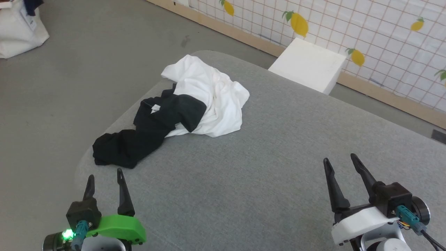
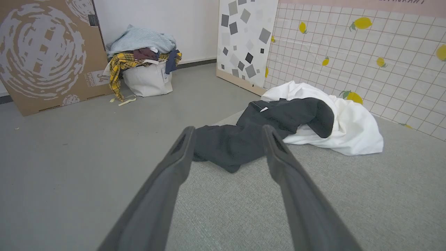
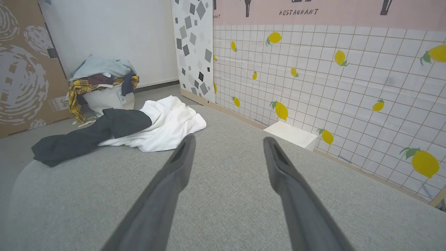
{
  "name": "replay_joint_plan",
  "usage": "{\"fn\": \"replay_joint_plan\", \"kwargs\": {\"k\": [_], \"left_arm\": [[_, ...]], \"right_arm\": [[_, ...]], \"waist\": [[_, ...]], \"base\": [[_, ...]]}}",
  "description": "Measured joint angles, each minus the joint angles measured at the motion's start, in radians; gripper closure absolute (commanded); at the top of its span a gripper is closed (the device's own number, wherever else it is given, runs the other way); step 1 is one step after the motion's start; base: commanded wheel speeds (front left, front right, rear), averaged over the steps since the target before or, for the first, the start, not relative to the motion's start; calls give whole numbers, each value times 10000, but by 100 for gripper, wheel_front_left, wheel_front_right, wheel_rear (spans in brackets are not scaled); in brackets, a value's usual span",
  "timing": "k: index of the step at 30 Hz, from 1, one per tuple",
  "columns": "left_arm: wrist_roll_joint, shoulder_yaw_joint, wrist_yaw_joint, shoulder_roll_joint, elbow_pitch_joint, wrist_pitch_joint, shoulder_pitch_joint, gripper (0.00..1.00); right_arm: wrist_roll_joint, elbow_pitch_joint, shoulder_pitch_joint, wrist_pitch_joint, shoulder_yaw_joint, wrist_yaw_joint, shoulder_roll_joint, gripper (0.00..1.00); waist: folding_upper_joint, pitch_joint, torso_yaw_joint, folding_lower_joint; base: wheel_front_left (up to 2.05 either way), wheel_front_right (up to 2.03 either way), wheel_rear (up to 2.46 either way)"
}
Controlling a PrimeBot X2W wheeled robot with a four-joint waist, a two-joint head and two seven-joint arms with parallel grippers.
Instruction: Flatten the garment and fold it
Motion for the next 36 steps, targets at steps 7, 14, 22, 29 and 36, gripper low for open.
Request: {"fn": "replay_joint_plan", "kwargs": {"k": [7, 14, 22, 29, 36], "left_arm": [[-213, 2, 77, 31, 92, -98, 2, 0], [-600, 157, -61, 46, 180, -98, -58, 0], [-1283, 132, -880, 497, 978, 991, -2718, 0], [-2150, 535, -1453, 1290, 2485, 2424, -5858, 0], [-3266, 1388, -1595, 2286, 3728, 4585, -7711, 0]], "right_arm": [[0, 17, -1, -73, 15, 0, 6, 0], [-25, -44, -118, -40, 228, 0, 13, 0], [-665, -675, -809, 470, 389, 0, 21, 0], [-1225, -1317, -1659, 786, 485, 0, 23, 0], [-1360, -1661, -2529, 817, 596, 0, -15, 0]], "waist": [[0, 21, 271, 0], [0, 168, 146, 0], [0, 1025, -277, 0], [0, 2408, -933, 1], [0, 4135, -1853, 2]], "base": [[0, 0, 0], [0, 0, 0], [0, 0, 0], [0, 0, 0], [0, 0, 0]]}}
